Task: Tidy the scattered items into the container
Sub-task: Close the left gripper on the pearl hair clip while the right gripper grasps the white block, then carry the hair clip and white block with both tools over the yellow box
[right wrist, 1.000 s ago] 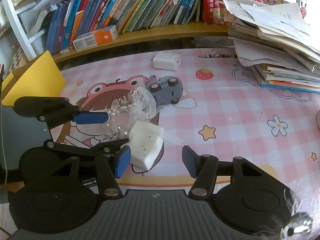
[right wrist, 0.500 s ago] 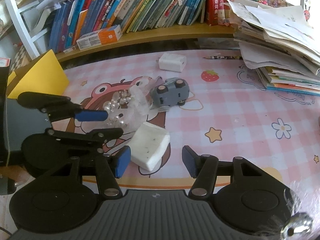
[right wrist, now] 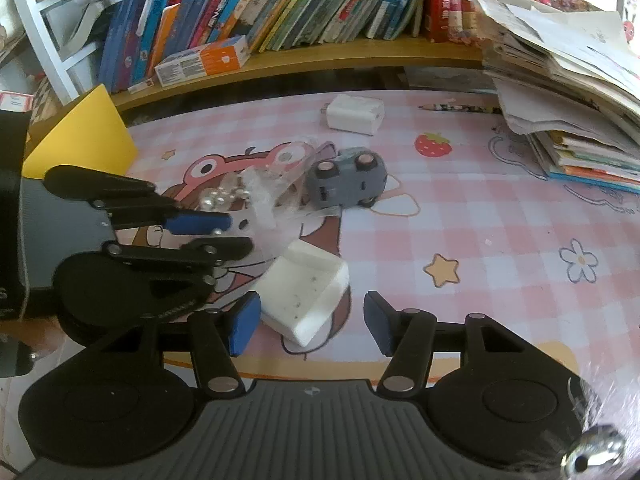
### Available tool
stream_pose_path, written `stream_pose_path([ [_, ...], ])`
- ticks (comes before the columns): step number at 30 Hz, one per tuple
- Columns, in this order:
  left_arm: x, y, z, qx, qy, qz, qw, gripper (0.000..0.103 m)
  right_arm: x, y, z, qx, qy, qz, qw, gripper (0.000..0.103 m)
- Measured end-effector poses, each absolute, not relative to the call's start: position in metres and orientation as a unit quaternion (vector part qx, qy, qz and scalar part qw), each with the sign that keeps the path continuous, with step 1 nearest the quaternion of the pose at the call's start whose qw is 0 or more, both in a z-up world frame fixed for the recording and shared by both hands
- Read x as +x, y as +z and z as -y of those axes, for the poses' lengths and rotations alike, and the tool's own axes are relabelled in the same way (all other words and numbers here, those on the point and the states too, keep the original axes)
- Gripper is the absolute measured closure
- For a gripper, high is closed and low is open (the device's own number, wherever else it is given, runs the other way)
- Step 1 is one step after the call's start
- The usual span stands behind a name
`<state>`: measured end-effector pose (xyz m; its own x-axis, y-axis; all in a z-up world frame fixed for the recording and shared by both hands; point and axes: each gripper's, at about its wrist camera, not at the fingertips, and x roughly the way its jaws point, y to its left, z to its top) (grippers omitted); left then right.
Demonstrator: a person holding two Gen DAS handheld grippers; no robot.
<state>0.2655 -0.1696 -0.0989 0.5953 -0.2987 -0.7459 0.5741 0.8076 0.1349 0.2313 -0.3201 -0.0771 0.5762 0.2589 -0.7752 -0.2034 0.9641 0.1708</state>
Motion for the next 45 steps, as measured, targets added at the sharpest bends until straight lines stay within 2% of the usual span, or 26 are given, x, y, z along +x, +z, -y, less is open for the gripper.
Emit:
stream_pose_path([
  [3, 0.26, -0.093, 0.159, 0.169, -0.232, -0.378, 0.88, 0.084, 0.235, -0.078, 0.314, 0.024, 0.135, -0.437, 0.889, 0.04],
  [15, 0.236, -0.067, 0.12, 0.104, -0.165, -0.383, 0.903, 0.084, 0.25, -0.087, 0.288, -0.002, 0.158, -0.434, 0.887, 0.041],
  [16, 0.233, -0.065, 0.117, 0.1, -0.161, -0.382, 0.905, 0.084, 0.251, -0.088, 0.286, -0.004, 0.161, -0.434, 0.887, 0.044],
  [18, 0.228, -0.06, 0.113, 0.095, -0.154, -0.379, 0.907, 0.084, 0.25, -0.089, 0.285, -0.002, 0.173, -0.437, 0.883, 0.068],
  [20, 0.223, -0.056, 0.111, 0.092, -0.148, -0.376, 0.91, 0.084, 0.247, -0.087, 0.284, -0.001, 0.183, -0.437, 0.881, 0.078],
  [45, 0.161, -0.013, 0.092, 0.075, -0.108, -0.328, 0.936, 0.084, 0.183, -0.051, 0.315, 0.012, 0.148, -0.413, 0.899, 0.079],
])
